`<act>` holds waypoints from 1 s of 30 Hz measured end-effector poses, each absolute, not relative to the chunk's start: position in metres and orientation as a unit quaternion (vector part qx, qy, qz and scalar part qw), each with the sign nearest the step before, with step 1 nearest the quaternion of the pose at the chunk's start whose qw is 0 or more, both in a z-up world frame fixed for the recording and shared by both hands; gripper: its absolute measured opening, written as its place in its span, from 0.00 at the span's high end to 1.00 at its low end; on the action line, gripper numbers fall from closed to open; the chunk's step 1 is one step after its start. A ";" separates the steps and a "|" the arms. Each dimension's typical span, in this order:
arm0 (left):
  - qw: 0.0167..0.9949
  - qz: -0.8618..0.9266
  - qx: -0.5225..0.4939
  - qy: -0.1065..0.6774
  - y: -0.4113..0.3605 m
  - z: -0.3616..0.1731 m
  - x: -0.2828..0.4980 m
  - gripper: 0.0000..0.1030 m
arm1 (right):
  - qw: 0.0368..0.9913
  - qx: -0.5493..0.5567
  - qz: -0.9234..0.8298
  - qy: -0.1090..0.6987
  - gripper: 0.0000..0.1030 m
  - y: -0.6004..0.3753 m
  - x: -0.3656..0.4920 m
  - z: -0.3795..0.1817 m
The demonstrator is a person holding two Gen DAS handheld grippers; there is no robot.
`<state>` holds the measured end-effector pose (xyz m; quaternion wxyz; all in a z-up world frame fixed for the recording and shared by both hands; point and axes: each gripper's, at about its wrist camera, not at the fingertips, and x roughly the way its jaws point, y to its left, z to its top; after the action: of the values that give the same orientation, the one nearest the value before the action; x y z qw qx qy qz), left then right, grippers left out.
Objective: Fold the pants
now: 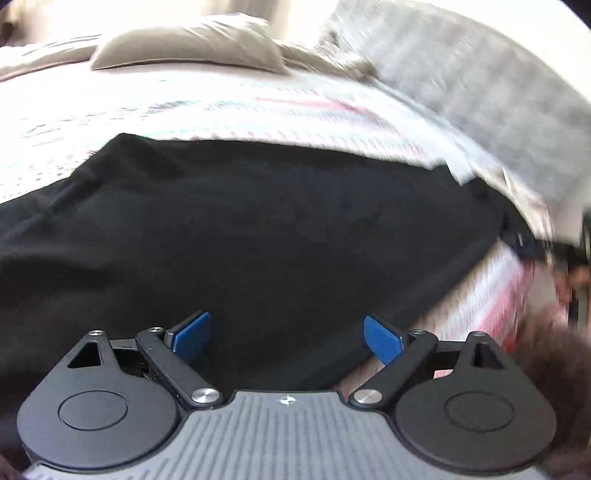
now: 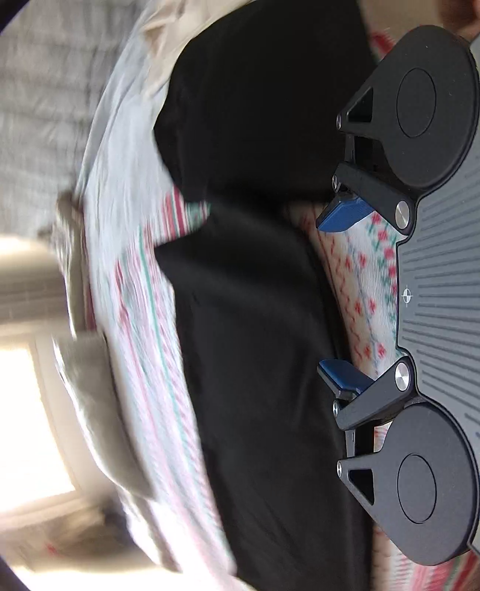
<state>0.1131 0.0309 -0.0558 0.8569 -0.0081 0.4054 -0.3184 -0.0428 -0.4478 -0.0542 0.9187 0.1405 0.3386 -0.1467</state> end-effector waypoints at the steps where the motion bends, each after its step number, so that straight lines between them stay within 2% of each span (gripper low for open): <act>1: 0.859 -0.315 -0.019 0.403 0.029 -0.054 0.116 0.10 | 0.916 0.158 -0.153 0.334 0.25 -0.451 -0.044 -0.055; 4: 0.861 -0.313 -0.039 0.398 0.017 -0.055 0.118 0.10 | 0.908 0.219 -0.159 0.319 0.29 -0.458 -0.047 -0.064; 6: 0.862 -0.314 -0.049 0.396 0.010 -0.057 0.120 0.10 | 0.894 0.280 -0.171 0.307 0.38 -0.467 -0.057 -0.075; 8: 0.865 -0.311 -0.058 0.390 0.002 -0.060 0.122 0.10 | 0.883 0.320 -0.193 0.284 0.41 -0.475 -0.058 -0.082; 12: 0.873 -0.295 -0.065 0.382 0.000 -0.063 0.129 0.10 | 0.877 0.353 -0.230 0.231 0.43 -0.475 -0.055 -0.090; 14: 0.875 -0.288 -0.068 0.383 0.003 -0.061 0.132 0.10 | 0.872 0.369 -0.250 0.203 0.46 -0.476 -0.054 -0.095; 16: 0.876 -0.283 -0.076 0.384 0.004 -0.061 0.135 0.10 | 0.868 0.376 -0.272 0.176 0.55 -0.477 -0.050 -0.100; 18: 0.874 -0.280 -0.088 0.387 0.006 -0.062 0.139 0.10 | 0.861 0.382 -0.296 0.157 0.71 -0.481 -0.048 -0.105; 19: 0.874 -0.278 -0.094 0.388 0.008 -0.062 0.141 0.10 | 0.856 0.389 -0.307 0.149 0.74 -0.484 -0.046 -0.109; 21: 0.876 -0.272 -0.100 0.386 0.009 -0.063 0.143 0.10 | 0.845 0.411 -0.318 0.126 0.89 -0.488 -0.051 -0.113; 23: 0.880 -0.263 -0.098 0.382 0.010 -0.064 0.145 0.11 | 0.835 0.432 -0.319 0.115 0.95 -0.494 -0.056 -0.116; 28: 0.884 -0.248 -0.097 0.385 0.014 -0.066 0.149 0.12 | 0.835 0.457 -0.302 0.057 0.97 -0.493 -0.083 -0.105; 30: 0.883 -0.249 -0.099 0.386 0.014 -0.065 0.149 0.12 | 0.839 0.450 -0.300 0.057 0.97 -0.491 -0.083 -0.099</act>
<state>0.1487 0.0139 -0.0647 0.8829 -0.0991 0.3857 -0.2488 -0.0835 -0.4907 -0.0995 0.8392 0.4500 0.0575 -0.2999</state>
